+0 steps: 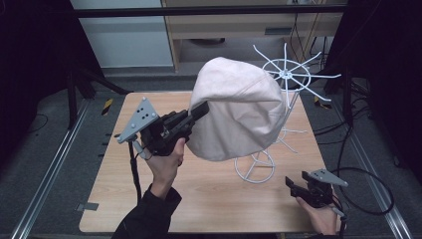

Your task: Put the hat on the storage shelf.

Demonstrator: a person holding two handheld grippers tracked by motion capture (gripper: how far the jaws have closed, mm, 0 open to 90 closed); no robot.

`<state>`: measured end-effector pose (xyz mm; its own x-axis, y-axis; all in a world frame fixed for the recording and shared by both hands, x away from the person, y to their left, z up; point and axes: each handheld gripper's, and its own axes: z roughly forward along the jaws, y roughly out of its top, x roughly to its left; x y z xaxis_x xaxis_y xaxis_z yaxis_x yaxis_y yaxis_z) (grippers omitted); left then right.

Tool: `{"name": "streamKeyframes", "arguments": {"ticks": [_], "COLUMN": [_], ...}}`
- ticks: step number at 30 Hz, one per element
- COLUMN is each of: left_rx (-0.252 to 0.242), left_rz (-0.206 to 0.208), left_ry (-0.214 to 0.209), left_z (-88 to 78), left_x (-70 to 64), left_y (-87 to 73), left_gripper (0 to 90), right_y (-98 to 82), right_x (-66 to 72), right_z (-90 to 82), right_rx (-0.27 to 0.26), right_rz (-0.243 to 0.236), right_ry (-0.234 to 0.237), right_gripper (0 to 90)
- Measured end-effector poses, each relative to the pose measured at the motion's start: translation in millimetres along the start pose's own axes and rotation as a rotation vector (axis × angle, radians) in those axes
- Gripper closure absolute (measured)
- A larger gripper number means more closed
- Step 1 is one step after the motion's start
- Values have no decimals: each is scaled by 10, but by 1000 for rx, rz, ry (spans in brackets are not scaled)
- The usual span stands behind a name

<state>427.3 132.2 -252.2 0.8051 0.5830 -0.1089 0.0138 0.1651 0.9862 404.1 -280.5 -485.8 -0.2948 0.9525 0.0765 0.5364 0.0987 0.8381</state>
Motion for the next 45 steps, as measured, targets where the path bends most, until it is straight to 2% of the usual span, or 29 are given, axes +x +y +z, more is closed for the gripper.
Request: {"name": "streamKeyframes", "arguments": {"ticks": [2, 12, 15, 16, 24, 26, 35, 39, 43, 44, 45], "left_rx": [17, 89, 105, 123, 174, 199, 254, 280, 285, 285, 287], "left_rz": [0, 7, 12, 26, 36, 41, 30, 37, 41, 40, 49], "left_ry": [7, 23, 24, 32, 30, 31, 25, 21, 30, 29, 41], "left_z": [-8, -22, -19, -18, 5, 26, 84, 100, 71, 40, -27], "left_x": [21, 101, 100, 96, 93, 88, 94, 82, 87, 92, 103], "left_y": [-29, -221, -263, -312, -420, -462, -554, -594, -606, -609, -614], "left_gripper": [884, 880, 878, 877, 869, 865, 851, 793, 669, 669, 575], "right_y": [-2, -1, -1, -2, -3, -3, -5, -5, -5, -5, -5], "right_x": [-7, 3, 2, 0, 7, 8, 11, 11, 8, 8, 8], "right_z": [7, 3, 1, 2, 7, 7, 10, 10, 8, 8, 8], "right_rx": [-1, 3, 3, 3, 6, 8, 11, 11, 10, 10, 10], "right_rz": [-10, -1, -1, -1, -4, -5, -3, -3, -4, -4, -4], "right_ry": [-3, 0, 0, -1, 0, 0, 0, 1, 0, 0, 0], "right_gripper": [321, 321, 320, 320, 321, 320, 319, 318, 317, 317, 315]}}
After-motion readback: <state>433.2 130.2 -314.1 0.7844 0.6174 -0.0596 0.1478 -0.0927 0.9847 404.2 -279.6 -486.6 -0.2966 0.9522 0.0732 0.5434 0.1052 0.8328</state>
